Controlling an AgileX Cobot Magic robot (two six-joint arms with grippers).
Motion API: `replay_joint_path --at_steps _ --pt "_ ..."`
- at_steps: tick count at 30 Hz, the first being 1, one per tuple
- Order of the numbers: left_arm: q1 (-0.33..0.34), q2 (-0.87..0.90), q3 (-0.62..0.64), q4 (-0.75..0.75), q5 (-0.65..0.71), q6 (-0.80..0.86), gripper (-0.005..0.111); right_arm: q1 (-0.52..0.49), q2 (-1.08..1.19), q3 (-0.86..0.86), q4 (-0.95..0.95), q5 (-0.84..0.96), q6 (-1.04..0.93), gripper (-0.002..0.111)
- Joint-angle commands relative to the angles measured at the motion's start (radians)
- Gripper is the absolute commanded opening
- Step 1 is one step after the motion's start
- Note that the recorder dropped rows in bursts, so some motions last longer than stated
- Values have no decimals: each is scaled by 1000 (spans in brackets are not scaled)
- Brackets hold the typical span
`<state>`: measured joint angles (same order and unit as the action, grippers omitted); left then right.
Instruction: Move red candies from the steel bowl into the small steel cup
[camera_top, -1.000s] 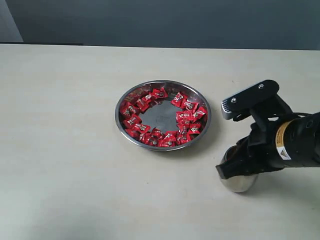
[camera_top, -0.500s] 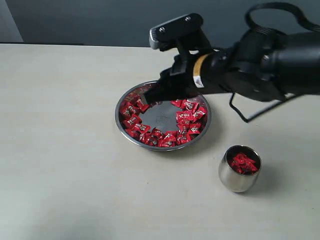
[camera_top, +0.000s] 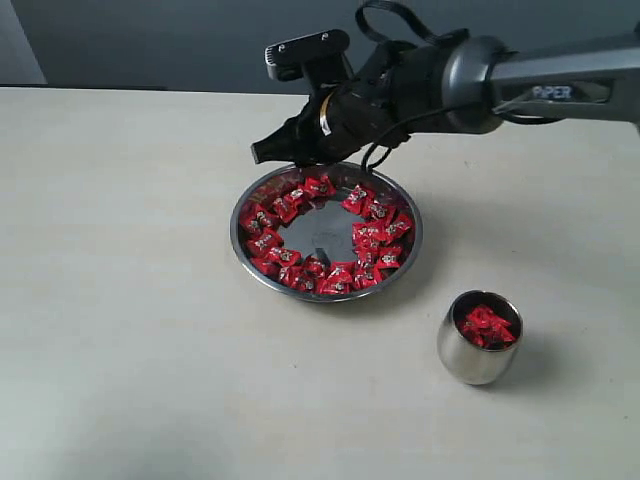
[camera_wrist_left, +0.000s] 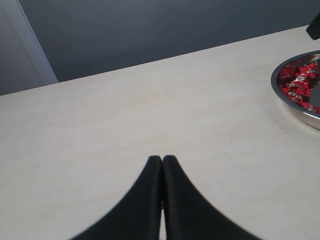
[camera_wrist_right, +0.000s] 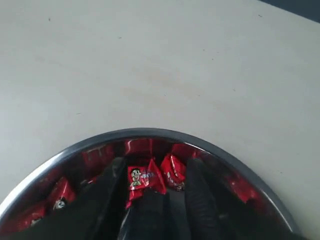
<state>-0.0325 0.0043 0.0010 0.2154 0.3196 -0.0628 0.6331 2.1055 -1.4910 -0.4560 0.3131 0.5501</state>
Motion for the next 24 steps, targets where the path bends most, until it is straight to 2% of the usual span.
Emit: replay_joint_path --at_steps 1,15,24 --pt "0 -4 -1 3 -7 -5 0 -4 75 -67 30 8 0 39" --pt "0 -4 -1 3 -7 -5 0 -4 173 -119 12 86 0 39" --pt "0 -4 -1 3 -7 -5 0 -14 173 -119 12 103 0 34"
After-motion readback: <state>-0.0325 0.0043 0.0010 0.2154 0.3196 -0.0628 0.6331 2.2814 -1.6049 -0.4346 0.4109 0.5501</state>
